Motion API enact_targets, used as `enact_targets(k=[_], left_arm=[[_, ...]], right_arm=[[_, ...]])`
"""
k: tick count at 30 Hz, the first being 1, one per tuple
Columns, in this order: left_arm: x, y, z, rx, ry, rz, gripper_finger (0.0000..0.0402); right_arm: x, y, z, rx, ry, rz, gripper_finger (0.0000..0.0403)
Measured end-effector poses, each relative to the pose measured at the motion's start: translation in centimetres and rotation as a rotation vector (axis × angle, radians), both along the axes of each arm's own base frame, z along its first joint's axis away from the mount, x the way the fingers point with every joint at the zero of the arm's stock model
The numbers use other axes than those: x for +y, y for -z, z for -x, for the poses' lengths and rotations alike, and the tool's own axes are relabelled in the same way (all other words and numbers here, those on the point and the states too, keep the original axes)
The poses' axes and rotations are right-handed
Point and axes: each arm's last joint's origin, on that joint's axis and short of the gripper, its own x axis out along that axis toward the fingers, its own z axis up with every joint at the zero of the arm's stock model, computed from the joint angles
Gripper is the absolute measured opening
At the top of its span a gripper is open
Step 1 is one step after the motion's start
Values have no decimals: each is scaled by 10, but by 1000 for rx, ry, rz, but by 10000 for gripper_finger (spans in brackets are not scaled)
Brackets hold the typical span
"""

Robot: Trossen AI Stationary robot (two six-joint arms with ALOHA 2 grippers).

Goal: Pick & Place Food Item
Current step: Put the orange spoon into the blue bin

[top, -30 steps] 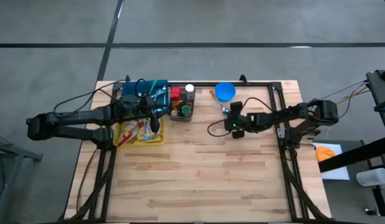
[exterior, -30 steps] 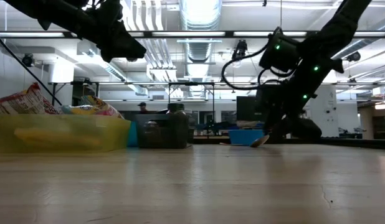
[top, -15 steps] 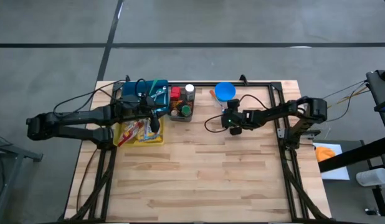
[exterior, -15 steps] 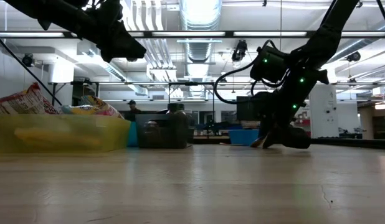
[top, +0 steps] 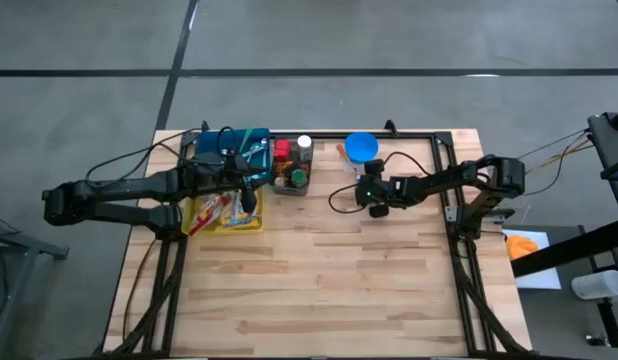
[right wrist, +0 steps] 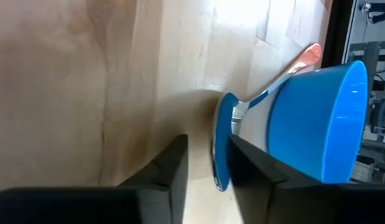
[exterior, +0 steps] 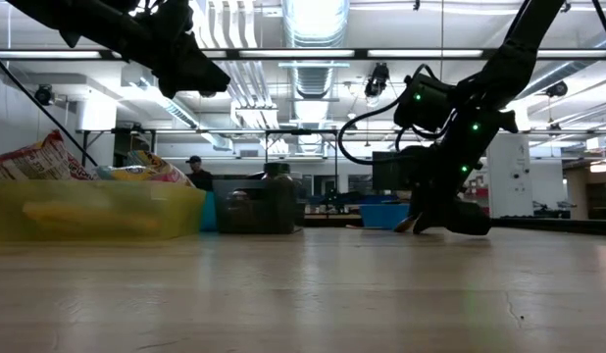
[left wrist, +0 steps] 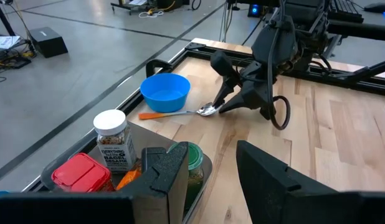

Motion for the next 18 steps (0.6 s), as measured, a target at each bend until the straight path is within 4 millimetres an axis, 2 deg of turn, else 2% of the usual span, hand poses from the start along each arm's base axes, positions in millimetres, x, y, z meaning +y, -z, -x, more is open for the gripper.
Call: enact_targets(k=[7,18], left_arm=[[0,0,0,0,-1,0,137],[0,0,0,0,-1,0,137]], right_arm=[[-1,0,-1,-15,2,0,17],[-1,-1,-1,-20,10,15,13]])
